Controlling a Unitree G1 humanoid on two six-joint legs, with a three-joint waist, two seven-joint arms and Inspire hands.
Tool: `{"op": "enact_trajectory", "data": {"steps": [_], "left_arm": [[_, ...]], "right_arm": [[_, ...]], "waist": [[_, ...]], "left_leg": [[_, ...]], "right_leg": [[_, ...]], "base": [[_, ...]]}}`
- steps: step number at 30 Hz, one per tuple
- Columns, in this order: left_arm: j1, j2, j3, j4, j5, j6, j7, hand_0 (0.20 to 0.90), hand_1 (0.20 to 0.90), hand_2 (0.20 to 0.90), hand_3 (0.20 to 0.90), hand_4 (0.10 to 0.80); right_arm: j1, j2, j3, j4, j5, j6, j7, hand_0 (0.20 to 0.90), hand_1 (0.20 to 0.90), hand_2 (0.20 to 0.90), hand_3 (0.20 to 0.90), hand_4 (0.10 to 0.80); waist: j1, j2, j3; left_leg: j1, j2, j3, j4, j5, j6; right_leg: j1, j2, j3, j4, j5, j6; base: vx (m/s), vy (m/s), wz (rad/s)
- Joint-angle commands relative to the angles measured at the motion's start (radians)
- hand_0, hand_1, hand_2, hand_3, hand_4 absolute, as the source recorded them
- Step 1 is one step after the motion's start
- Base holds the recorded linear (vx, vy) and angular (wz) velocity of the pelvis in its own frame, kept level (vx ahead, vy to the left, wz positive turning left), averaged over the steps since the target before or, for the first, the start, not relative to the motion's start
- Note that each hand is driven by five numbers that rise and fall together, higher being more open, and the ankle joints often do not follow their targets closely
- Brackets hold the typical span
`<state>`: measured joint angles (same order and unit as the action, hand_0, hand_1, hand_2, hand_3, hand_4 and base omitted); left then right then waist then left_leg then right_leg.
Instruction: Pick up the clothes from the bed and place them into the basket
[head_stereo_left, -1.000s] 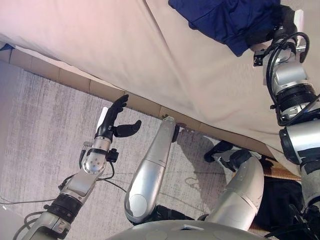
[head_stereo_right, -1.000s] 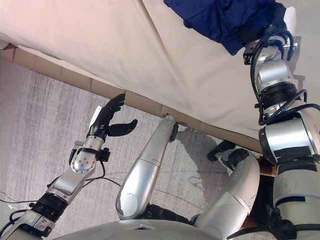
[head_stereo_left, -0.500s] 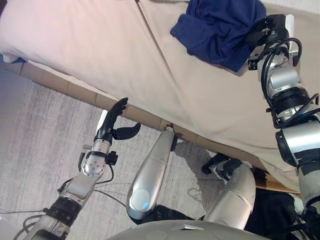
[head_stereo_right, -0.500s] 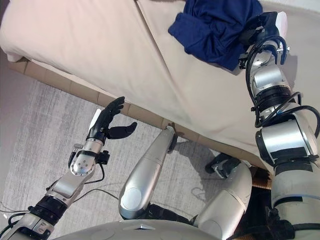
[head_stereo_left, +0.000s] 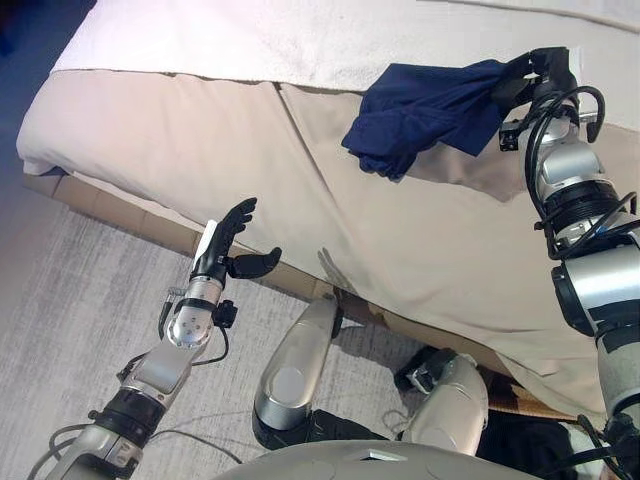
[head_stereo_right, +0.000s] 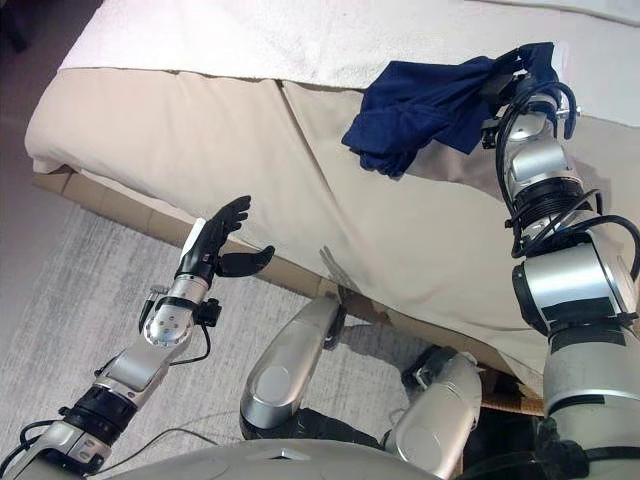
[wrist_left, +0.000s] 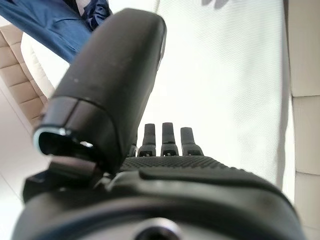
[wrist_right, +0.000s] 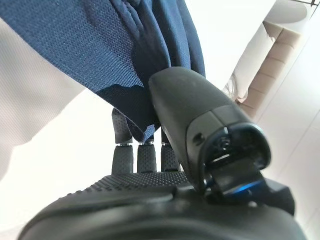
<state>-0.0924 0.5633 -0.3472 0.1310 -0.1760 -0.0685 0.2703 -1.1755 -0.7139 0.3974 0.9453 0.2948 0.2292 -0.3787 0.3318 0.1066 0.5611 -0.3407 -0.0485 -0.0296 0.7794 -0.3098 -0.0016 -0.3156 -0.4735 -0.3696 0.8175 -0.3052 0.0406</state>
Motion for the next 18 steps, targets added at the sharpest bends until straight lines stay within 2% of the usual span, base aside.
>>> {"op": "enact_trajectory", "data": {"steps": [1, 7, 10, 11, 12, 14, 18], "left_arm": [[-0.032, 0.044, 0.051, -0.077, 0.019, -0.028, 0.006, 0.900, 0.900, 0.900, 0.900, 0.800], [-0.066, 0.056, 0.052, -0.064, 0.024, 0.014, -0.013, 0.900, 0.900, 0.900, 0.900, 0.800], [-0.102, 0.065, 0.043, -0.049, 0.029, 0.055, -0.028, 0.900, 0.900, 0.900, 0.900, 0.800], [-0.110, 0.070, 0.038, -0.048, 0.028, 0.062, -0.030, 0.900, 0.900, 0.900, 0.900, 0.800], [-0.112, 0.072, 0.037, -0.046, 0.031, 0.063, -0.033, 0.900, 0.900, 0.900, 0.900, 0.800], [-0.133, 0.081, 0.027, -0.038, 0.028, 0.083, -0.038, 0.900, 0.900, 0.900, 0.900, 0.800], [-0.153, 0.085, 0.006, -0.011, 0.034, 0.099, -0.045, 0.900, 0.900, 0.900, 0.900, 0.800]], "right_arm": [[-0.068, -0.067, 0.000, -0.076, 0.004, -0.099, -0.023, 0.300, 0.300, 0.300, 0.200, 0.100], [-0.028, -0.105, -0.005, -0.148, -0.006, -0.161, 0.014, 0.300, 0.300, 0.300, 0.200, 0.100], [-0.006, -0.154, -0.022, -0.173, -0.014, -0.178, 0.013, 0.300, 0.300, 0.300, 0.200, 0.100], [-0.001, -0.166, -0.027, -0.177, -0.003, -0.183, 0.014, 0.300, 0.300, 0.300, 0.200, 0.100], [0.002, -0.171, -0.029, -0.179, 0.002, -0.186, 0.011, 0.300, 0.300, 0.300, 0.200, 0.100], [0.015, -0.203, -0.043, -0.191, 0.026, -0.204, 0.018, 0.300, 0.300, 0.300, 0.200, 0.100], [0.022, -0.244, -0.056, -0.200, 0.037, -0.232, 0.028, 0.300, 0.300, 0.300, 0.200, 0.100]], "waist": [[0.013, -0.039, -0.143], [-0.032, -0.070, -0.234], [-0.074, -0.096, -0.308], [-0.083, -0.099, -0.320], [-0.087, -0.101, -0.326], [-0.120, -0.113, -0.367], [-0.160, -0.122, -0.412]], "left_leg": [[0.049, 0.005, 0.061, -0.135, 0.008, 0.035], [0.171, 0.036, 0.082, -0.335, 0.079, 0.017], [0.251, 0.059, 0.113, -0.475, 0.140, 0.000], [0.255, 0.062, 0.125, -0.503, 0.173, 0.003], [0.259, 0.063, 0.126, -0.513, 0.178, 0.002], [0.294, 0.074, 0.141, -0.573, 0.202, -0.007], [0.339, 0.087, 0.161, -0.638, 0.221, -0.018]], "right_leg": [[0.157, 0.048, -0.071, -0.052, 0.020, -0.031], [0.270, 0.104, -0.068, -0.271, 0.108, -0.003], [0.335, 0.155, -0.057, -0.442, 0.178, 0.025], [0.337, 0.165, -0.064, -0.482, 0.213, 0.022], [0.340, 0.171, -0.063, -0.494, 0.219, 0.024], [0.357, 0.211, -0.043, -0.571, 0.233, 0.035], [0.378, 0.248, -0.018, -0.645, 0.242, 0.044]], "base": [[0.023, -0.045, -0.10], [0.030, -0.052, -0.20], [-0.013, -0.118, -0.21], [-0.081, -0.079, -0.26], [-0.089, -0.069, -0.26], [-0.021, -0.115, -0.17], [-0.015, -0.094, -0.24]]}}
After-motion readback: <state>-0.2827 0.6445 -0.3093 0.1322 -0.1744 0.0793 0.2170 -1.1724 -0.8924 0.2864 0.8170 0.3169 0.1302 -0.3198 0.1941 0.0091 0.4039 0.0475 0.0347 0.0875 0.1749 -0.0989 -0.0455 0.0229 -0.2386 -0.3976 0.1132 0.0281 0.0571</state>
